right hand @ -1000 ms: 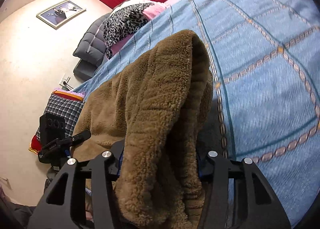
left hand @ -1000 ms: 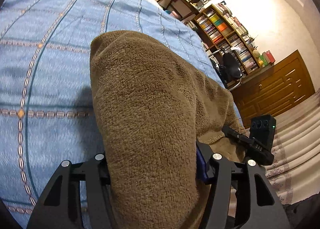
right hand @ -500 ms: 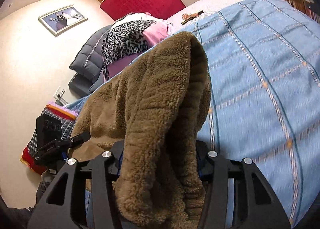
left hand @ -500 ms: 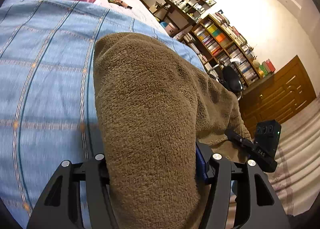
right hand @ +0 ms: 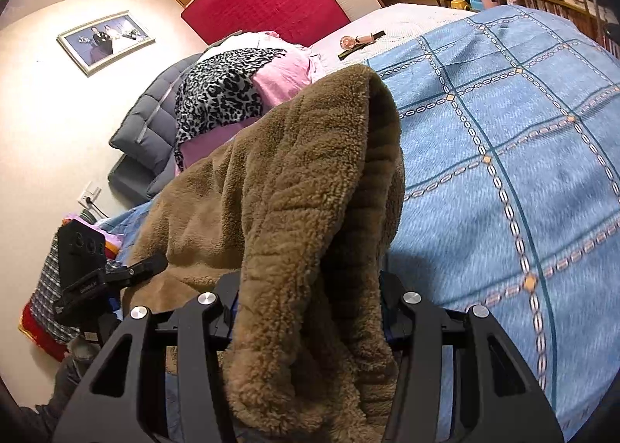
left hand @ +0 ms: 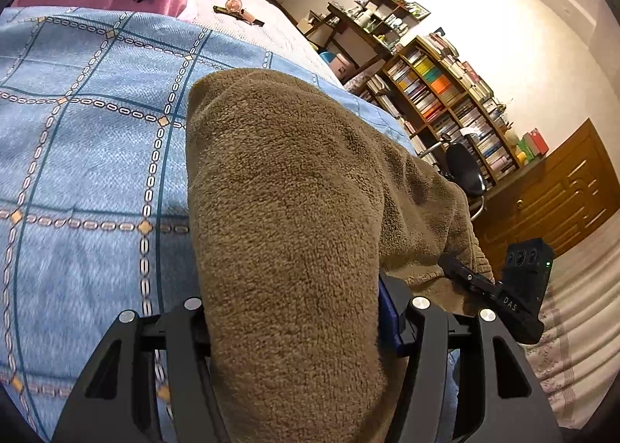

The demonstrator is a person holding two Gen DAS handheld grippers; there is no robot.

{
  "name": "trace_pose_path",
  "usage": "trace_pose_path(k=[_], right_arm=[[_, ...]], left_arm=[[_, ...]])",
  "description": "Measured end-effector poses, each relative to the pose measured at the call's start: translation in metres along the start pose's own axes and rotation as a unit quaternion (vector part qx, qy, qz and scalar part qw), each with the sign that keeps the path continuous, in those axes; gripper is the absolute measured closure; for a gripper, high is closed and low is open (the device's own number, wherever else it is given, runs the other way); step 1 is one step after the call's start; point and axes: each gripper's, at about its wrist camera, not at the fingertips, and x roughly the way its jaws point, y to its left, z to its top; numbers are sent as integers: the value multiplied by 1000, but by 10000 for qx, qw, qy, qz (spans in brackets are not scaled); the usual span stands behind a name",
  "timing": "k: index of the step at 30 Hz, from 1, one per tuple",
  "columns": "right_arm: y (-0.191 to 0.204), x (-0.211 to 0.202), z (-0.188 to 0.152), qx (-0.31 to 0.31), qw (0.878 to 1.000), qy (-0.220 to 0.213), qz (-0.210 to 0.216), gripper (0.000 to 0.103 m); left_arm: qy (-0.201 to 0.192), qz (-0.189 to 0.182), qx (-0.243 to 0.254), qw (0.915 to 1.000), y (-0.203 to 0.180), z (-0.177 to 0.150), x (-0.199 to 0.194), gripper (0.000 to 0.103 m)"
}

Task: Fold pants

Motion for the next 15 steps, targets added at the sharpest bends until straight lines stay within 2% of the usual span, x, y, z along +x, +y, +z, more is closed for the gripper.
trace_pose_path(k=[4,8,12,15], right_arm=[[-11,19,1,-48,9999,80,-126,52],[-22,33,-7,21,9996,220,-185,52],[-27,39,-10,87,9995,239,-185,51],[-28,42,-10,155,9994,241,-209,51]], left_arm=[[53,84,14,9999,11,2,18,44],[246,235,-69,9994,25,-7,33,37],[181,272,-13,9995,29,-14,35,31],[96,445,157,9988,24,-17,35,27]])
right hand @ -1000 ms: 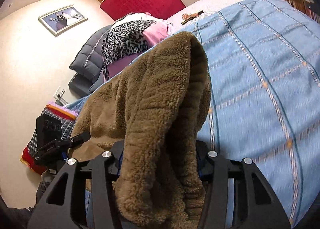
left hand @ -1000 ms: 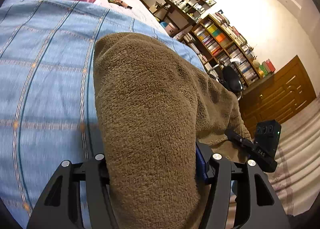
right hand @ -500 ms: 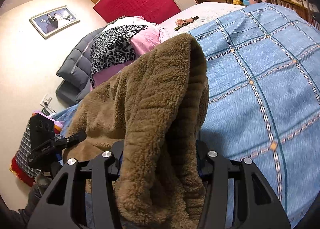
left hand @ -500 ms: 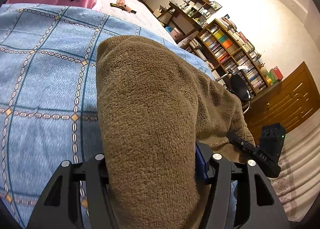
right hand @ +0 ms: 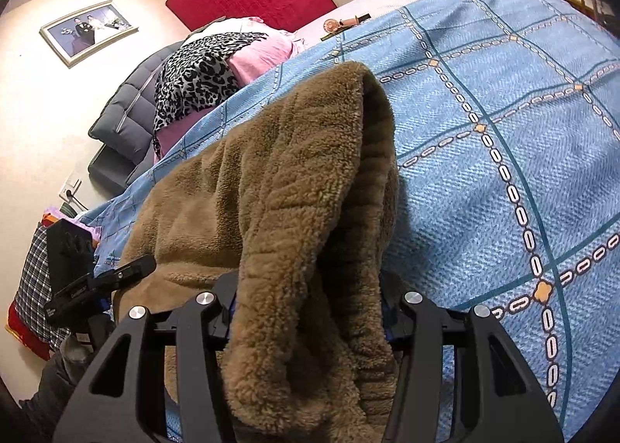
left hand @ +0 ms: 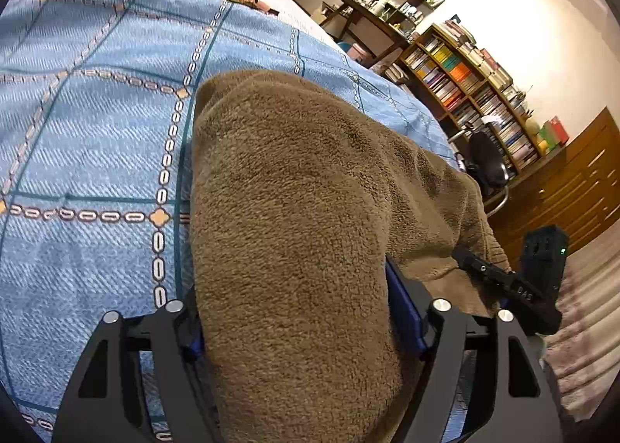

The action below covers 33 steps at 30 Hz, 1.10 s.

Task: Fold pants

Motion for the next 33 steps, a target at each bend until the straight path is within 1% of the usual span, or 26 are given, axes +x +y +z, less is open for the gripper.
trace_pose_path(k=[2,3,6,9,13,15,17,20,21,24,26,28,33], right_arm=[[1,0,0,12,10000,-8,-29,49],[2,-2,0,-1,9999,-35,-103,47],[13,-14,-3,-197,9989,-185,-391,44],[26,-28,-7,-450,9952,-416,-769,43],[38,-50,-14,-713,9887,-736,-1094,43],[44,-58,-20,-835,9849,-818,-1279,43],[47,-60,-27,-969,9808,-812,-1483,43],[45,-58,-40,-1165,9739,-730,-1806,43],[41,-54,-43,-1131,9727,-667,-1913,43],[29,-47,-46,-997,9727,-543,-2023,43],[21,-41,-47,-891,9753,-469,-1964,43],[14,-35,-48,-782,9777,-413,-1905,40],[23,-38,-47,-841,9752,-336,-2019,40]], left_arm=[[-22,128,83,9999,-5,0,0,25],[-32,186,114,9998,-7,-1,0,25],[-85,471,278,9985,-15,-2,-5,25],[-215,1000,573,9931,-30,-8,-14,25],[-451,1412,874,9851,-46,-22,-30,25],[-552,1409,938,9840,-49,-30,-39,25],[-620,1368,943,9841,-53,-33,-45,25],[-596,1325,1020,9841,-57,-43,-48,24],[-569,1364,1077,9831,-58,-47,-47,19],[-392,1555,1289,9786,-58,-58,-33,17],[-273,1689,1399,9753,-56,-64,-24,17],[-141,1872,1488,9709,-54,-69,-14,15],[-120,1909,1316,9727,-55,-69,-16,16]])
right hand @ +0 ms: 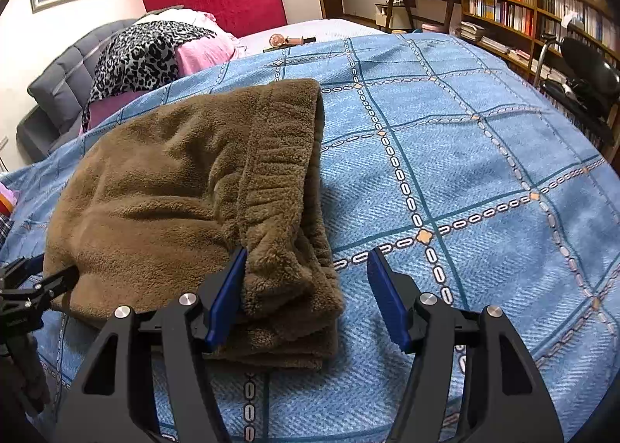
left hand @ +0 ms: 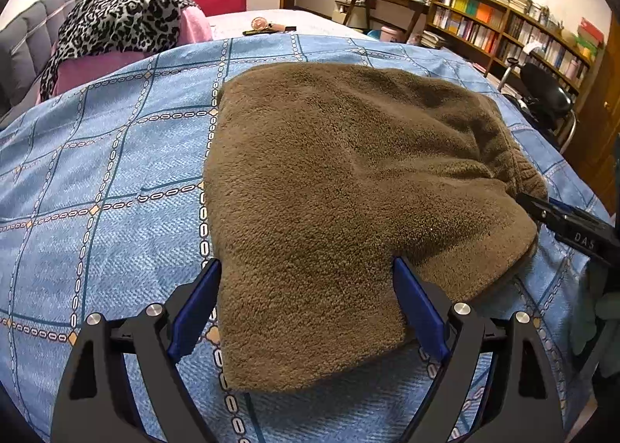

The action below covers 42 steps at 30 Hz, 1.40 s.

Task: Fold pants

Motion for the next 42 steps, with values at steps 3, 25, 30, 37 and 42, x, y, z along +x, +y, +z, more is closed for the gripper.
trace_pose_path(k=[3,25,30,37,42], right_arm=[[1,-15,3,115,9999,-88,81,40],[45,-122,-5,-47,9940,-953,538,23],[56,-140,-9,-175,9913,-1181,557,12],[69,-158,-15,-364,9882,-1413,475,3],[70,-170,-17,-304,9870,-1508,465,3]], left_arm=[[-24,61,-49,10000,0,1,-11,16],[-927,572,388,9933,-44,9,-108,8],[-1126,820,336,9897,-48,12,-125,8],[-1150,1186,226,9860,-51,11,-135,8],[-1206,1399,17,9828,-49,8,-145,7]])
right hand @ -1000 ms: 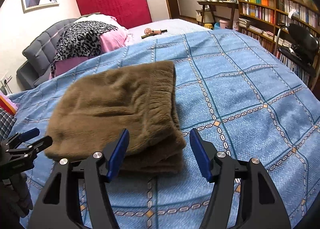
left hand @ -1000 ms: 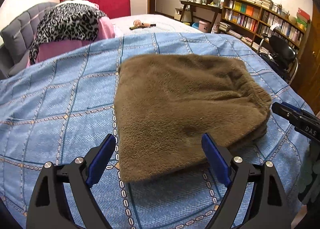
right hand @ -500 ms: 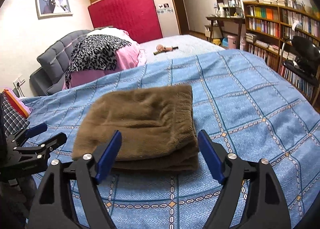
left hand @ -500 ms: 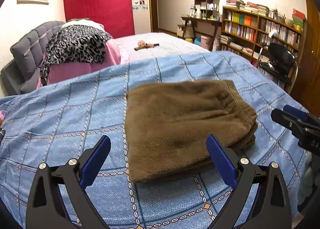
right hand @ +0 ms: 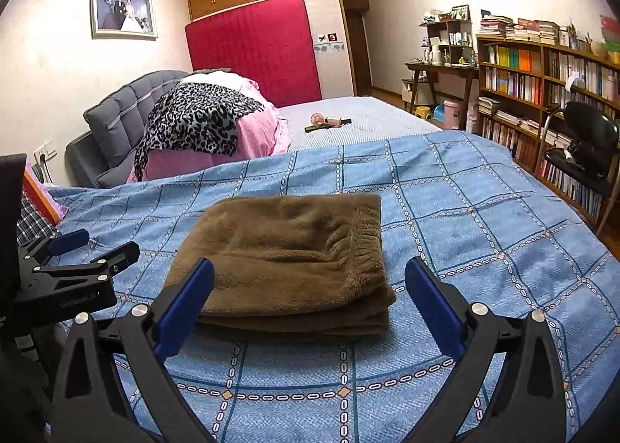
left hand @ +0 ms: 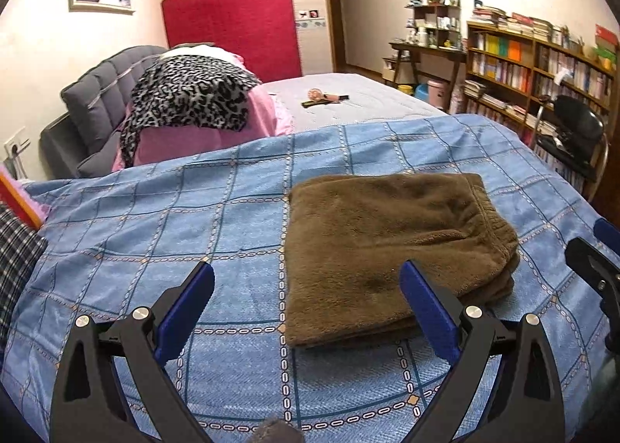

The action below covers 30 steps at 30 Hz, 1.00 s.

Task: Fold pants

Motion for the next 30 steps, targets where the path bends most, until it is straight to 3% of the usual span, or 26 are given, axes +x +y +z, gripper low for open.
trace_pose_path(k=[8,18,30], right_arm=[[9,-3,-5,-113,9999,96,-47,3],[20,-7,-3,-289,9995,74,-87,3],[21,-5,-4,-314,9994,93,-84,3]], left_arm=[[84,62,-141,9998,2,-1,-8,7],[84,331,38,9994,-7,-3,-15,7],[55,266,188,9995,-16,-4,-18,7]])
